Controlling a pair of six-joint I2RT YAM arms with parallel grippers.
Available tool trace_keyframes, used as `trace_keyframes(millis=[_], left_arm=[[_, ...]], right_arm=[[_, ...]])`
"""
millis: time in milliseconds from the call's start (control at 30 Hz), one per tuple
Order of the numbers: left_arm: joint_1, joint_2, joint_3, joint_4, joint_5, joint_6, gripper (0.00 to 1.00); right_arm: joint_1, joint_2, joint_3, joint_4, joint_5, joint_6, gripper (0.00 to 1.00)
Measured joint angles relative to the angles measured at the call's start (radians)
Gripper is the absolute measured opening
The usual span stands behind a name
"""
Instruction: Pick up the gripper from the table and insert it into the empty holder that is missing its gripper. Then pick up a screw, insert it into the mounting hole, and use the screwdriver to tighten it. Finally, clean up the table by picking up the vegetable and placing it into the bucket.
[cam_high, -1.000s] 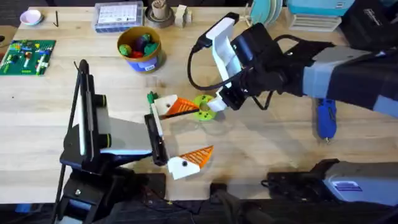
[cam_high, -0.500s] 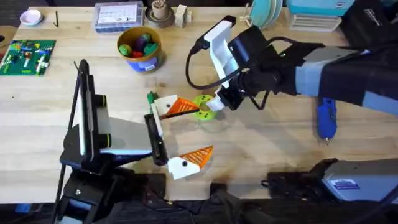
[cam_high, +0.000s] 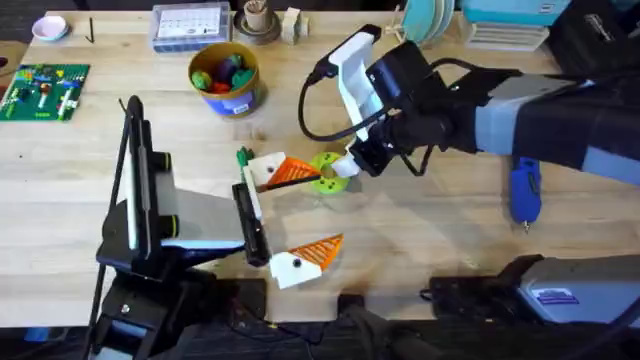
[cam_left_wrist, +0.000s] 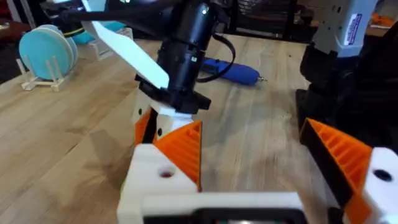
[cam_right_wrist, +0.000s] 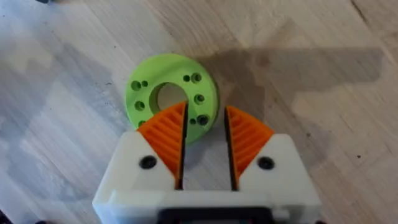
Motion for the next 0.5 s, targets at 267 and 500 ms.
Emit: trace_keyframes(millis=[267, 500], left_arm=[[0.000, 0.000, 0.000, 0.000, 0.000, 0.000, 0.993], [0.000, 0.000, 0.000, 0.000, 0.000, 0.000, 0.992]], right_arm=[[0.000, 0.026, 0.002, 0.006, -0.004, 0.016, 0.384], [0.000, 0.026, 0.003, 0.012, -0.007, 0.023, 0.230]])
